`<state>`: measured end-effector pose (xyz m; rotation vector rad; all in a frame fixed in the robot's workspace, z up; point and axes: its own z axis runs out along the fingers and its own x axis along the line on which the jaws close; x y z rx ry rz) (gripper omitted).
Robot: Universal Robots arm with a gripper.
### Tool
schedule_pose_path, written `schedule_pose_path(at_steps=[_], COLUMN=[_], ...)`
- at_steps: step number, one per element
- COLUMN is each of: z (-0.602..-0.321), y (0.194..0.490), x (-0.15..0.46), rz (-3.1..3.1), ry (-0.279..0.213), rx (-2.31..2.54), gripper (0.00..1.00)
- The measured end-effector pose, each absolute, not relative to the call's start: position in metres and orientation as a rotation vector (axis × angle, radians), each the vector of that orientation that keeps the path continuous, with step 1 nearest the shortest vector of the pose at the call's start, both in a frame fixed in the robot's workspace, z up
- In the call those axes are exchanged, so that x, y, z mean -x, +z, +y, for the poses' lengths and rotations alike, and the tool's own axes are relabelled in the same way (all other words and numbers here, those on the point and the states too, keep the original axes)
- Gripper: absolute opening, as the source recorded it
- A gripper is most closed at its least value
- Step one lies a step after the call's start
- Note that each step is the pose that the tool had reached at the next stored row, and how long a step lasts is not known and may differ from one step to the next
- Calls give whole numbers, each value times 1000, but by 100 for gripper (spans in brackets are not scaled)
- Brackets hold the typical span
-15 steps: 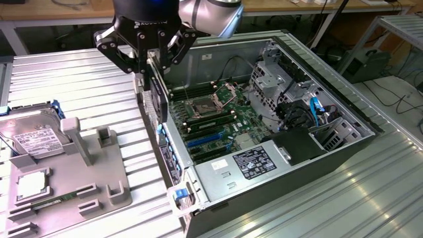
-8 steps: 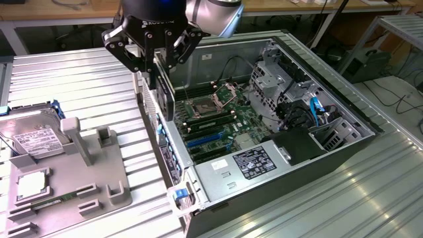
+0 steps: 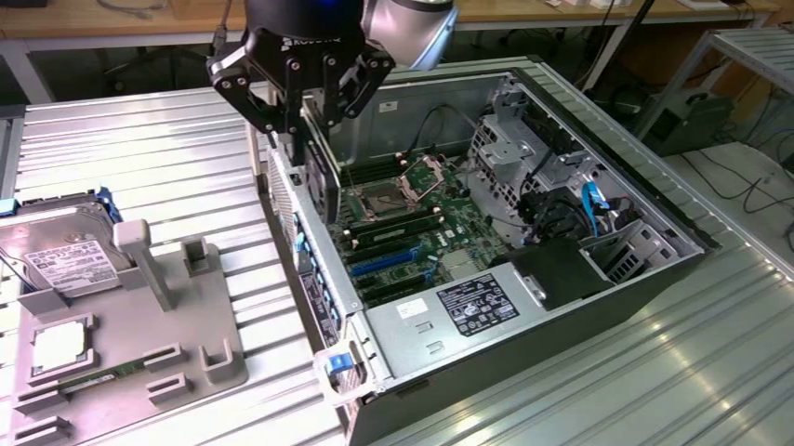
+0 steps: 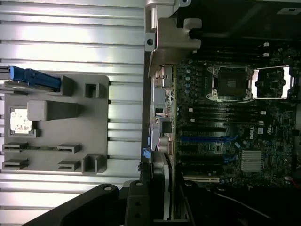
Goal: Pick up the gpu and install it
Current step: 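Pick up the gpu and move the gpu toward the slot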
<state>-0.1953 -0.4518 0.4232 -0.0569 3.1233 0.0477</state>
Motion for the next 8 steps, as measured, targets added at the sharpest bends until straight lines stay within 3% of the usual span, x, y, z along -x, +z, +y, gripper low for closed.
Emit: schedule_pose_path(at_steps=[8], z=[-452], y=[423], x=[181], rz=[3123], ry=[48], rx=[57], gripper=[28])
